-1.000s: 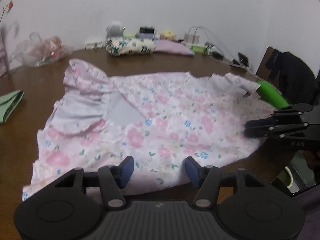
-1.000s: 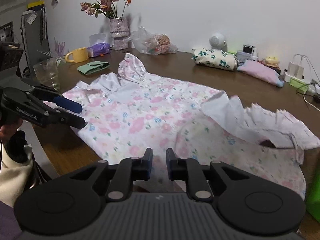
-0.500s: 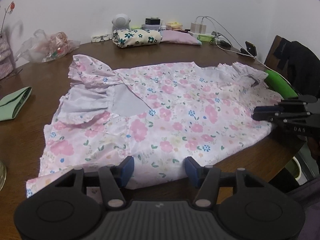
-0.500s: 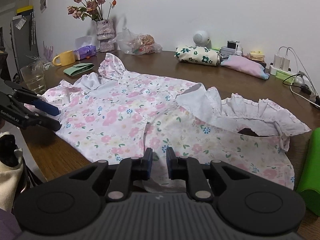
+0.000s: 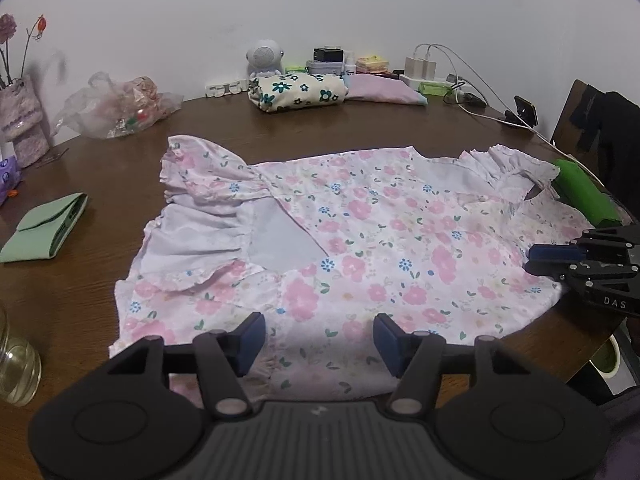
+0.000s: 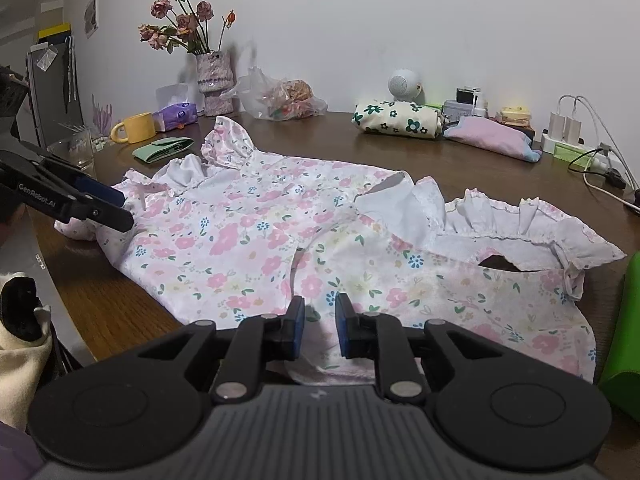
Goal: Fold clothes
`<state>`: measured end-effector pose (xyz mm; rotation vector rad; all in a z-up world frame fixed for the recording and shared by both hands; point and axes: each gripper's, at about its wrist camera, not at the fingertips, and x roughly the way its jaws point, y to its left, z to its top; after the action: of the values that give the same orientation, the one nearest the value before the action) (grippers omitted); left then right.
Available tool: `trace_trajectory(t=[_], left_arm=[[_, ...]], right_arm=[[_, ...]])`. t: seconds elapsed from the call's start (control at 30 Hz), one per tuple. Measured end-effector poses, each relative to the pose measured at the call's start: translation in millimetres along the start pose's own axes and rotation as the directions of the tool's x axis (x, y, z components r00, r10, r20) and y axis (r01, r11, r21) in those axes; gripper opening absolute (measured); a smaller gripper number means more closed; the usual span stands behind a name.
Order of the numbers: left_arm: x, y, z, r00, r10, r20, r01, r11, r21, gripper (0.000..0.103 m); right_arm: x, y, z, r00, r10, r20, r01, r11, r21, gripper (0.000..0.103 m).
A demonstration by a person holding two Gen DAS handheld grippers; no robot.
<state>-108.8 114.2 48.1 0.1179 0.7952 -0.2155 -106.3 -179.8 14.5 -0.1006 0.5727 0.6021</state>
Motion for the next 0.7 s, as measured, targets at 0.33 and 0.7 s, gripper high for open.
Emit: trace_trajectory(t=[0.33, 0.7], left_arm=[[10, 13, 35, 0.998, 0.07, 0.008, -0.07, 0.998, -0.004, 0.063], [44, 32, 111, 0.991, 0.097, 0.088, -0.111, 0.98, 0.167, 0.072]], right_arm=[[-9, -14, 19, 1.0, 0.013, 0.014, -0.014, 0.997, 0.075, 0.025], [-23, -49, 113, 1.0, 0.012, 0.005, -0.012, 0.999, -0.031, 0.042]])
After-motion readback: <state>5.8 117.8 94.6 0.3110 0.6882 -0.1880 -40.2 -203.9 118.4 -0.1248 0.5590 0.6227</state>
